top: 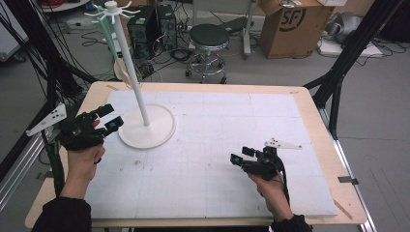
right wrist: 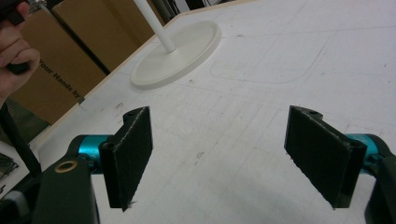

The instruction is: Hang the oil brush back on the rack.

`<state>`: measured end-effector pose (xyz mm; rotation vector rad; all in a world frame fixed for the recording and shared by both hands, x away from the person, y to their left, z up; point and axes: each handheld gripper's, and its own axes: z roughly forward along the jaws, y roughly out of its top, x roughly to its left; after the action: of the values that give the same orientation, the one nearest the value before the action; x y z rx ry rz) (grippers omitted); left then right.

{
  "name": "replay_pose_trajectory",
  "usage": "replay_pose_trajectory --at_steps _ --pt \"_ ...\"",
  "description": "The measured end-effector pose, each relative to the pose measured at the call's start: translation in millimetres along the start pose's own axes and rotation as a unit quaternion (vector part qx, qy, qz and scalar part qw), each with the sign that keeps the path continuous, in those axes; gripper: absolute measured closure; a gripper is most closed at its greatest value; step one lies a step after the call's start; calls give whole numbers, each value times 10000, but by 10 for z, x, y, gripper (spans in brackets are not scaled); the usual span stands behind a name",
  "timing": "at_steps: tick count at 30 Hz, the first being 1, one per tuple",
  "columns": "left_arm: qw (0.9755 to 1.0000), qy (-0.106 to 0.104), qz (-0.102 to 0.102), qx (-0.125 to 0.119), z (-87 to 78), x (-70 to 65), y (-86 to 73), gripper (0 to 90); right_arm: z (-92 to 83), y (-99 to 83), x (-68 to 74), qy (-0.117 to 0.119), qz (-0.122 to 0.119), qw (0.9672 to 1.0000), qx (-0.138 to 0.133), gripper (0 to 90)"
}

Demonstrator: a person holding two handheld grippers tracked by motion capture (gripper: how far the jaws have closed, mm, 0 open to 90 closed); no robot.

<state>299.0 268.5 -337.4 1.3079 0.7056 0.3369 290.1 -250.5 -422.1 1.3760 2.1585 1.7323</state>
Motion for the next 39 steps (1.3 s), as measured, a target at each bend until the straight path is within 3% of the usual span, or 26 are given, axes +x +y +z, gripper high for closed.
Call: replay_pose_trajectory --at_steps 15,19,21,30,35,39 --pt "9998 -145 -95 82 -43 -141 -279 212 -11 2 13 30 -12 10000 -27 231" --pt "9999 -80 -94 106 -68 -165 -362 212 -12 1 16 -3 -13 10000 -27 230" --pt "9999 39 20 126 -91 -190 -415 222 -20 3 15 -2 -14 10000 -26 229" --pt "9993 16 -229 284 -127 -216 -707 224 -19 6 13 -47 -82 9999 -64 223" --pt "9989 44 -203 427 -119 -247 -772 224 -32 10 15 -72 -108 9999 -82 221" --pt "9984 11 -301 482 -143 -269 -839 229 -38 12 25 -88 -185 9998 -67 213"
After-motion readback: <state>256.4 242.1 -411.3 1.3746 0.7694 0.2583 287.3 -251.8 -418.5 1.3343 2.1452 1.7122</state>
